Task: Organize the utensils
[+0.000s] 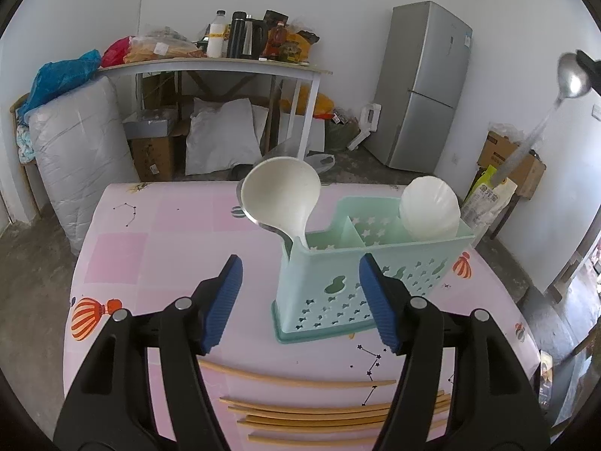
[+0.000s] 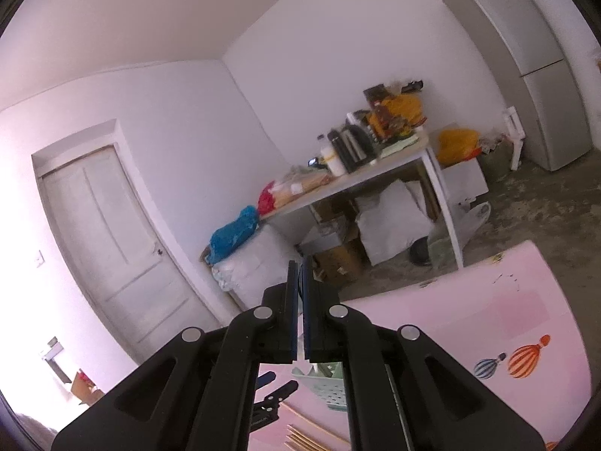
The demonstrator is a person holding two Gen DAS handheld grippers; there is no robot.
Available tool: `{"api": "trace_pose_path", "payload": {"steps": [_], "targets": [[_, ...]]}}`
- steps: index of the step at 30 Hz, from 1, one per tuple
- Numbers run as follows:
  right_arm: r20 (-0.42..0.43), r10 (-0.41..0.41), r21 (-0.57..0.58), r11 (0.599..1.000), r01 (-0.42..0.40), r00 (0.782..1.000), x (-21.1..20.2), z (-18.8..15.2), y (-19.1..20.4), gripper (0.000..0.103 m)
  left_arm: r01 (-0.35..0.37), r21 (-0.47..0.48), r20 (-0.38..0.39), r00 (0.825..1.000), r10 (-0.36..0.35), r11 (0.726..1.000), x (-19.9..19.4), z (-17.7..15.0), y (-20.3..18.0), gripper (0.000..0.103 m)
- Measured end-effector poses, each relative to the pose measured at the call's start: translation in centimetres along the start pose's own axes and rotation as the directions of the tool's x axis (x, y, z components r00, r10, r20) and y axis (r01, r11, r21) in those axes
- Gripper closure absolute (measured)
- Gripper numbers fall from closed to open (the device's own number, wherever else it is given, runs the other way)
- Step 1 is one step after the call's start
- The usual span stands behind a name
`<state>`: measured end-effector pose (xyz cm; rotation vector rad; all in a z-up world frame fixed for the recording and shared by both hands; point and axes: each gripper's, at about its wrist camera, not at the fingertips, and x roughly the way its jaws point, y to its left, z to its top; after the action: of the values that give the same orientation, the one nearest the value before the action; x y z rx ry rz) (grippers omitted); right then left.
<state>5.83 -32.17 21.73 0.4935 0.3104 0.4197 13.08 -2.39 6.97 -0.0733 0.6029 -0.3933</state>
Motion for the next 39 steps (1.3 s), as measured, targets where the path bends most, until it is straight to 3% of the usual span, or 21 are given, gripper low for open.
{"api": "trace_pose_path", "payload": {"steps": [14,22,26,28,31,35,39], "targets": [[-0.149,0.028,0.165,0.986,-0.003,0.988,6.3,-4.3,-5.8,0.101,-0.021,-0.005,0.015,1.000,0.021,1.000,1.1,0.0,-0.5,0.042],[-0.241,-0.039,0.247,0.964,0.100,0.970,8.2,-7.4,-10.6,0.097,-0.050,0.009,0.021,0.999,0.050,0.999,1.7,0.0,-0.6,0.041],[-0.232,-0.099,0.159,0.978,0.138,0.968,7.7,-7.1,-9.7,0.094,-0.062,0.027,0.024,0.998,0.061,0.998,1.9,0.1,-0.7,0.040],[-0.226,-0.124,0.097,0.984,0.149,0.966,7.6,-6.8,-8.5,0.074,-0.068,0.033,0.027,0.997,0.067,0.997,1.8,0.0,-0.9,0.040],[-0.237,-0.152,-0.010,0.988,0.154,0.960,8.5,-6.3,-6.5,0.056,-0.076,0.033,0.038,0.996,0.075,0.997,1.6,0.1,-0.9,0.040],[-0.324,-0.151,-0.117,0.986,0.119,0.934,11.2,-6.3,-4.5,0.045,-0.079,0.018,0.038,0.996,0.078,0.997,1.5,0.4,-0.6,0.040],[-0.347,-0.298,-0.252,0.943,0.218,0.889,14.0,-6.2,-3.7,0.045,-0.085,0.016,0.042,0.996,0.084,0.996,1.5,0.4,-0.5,0.040]]}}
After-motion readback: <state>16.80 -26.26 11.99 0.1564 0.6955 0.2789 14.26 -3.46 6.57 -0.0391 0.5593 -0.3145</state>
